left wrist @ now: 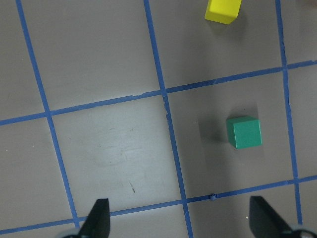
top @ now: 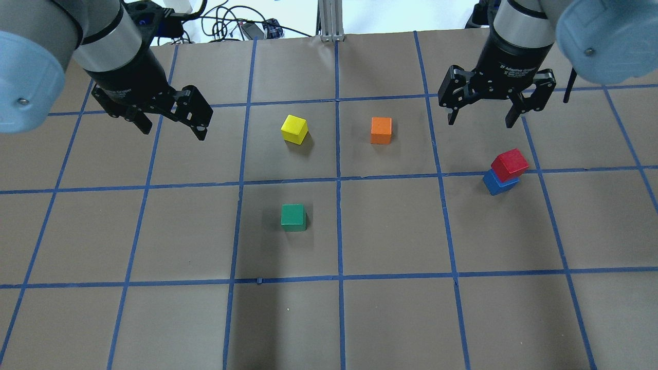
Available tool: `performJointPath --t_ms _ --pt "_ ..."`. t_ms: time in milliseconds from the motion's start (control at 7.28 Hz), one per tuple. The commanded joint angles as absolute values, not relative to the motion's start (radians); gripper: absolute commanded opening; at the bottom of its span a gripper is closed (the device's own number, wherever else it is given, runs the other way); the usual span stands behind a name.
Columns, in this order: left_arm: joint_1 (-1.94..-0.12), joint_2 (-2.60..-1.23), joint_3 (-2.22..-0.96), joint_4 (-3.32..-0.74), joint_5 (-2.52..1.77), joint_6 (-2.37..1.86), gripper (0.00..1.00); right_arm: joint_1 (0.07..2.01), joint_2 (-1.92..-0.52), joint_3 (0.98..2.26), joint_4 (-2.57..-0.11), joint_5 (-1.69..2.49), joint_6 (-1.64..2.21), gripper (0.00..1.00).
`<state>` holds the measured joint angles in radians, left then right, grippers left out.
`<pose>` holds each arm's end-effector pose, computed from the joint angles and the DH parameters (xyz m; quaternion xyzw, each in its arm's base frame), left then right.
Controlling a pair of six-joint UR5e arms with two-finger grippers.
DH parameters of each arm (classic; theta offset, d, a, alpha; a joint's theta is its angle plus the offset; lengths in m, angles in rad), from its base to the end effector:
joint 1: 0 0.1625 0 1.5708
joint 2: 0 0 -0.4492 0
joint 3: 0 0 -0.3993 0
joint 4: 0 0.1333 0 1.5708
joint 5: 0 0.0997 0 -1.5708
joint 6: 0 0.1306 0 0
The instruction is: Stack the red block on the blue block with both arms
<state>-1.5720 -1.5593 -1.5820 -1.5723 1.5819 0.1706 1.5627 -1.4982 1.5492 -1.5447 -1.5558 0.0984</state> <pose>-0.1324 -0.4935 0.4811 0.0858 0.9963 0.0011 0.0055 0.1310 -0.5218 0.4523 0.0535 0.9978 0.0388 0.0057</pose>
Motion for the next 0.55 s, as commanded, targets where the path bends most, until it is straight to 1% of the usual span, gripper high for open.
performJointPath --t_ms 0,412 --pt "-1.571 -1.559 -1.580 -1.572 1.582 0.172 1.00 1.560 -1.508 1.549 -1.546 -1.557 0.071 1.00" --pt "-1.565 -1.560 -1.575 -1.572 1.578 0.172 1.00 1.560 -1.509 1.549 -1.545 -1.559 0.066 1.00"
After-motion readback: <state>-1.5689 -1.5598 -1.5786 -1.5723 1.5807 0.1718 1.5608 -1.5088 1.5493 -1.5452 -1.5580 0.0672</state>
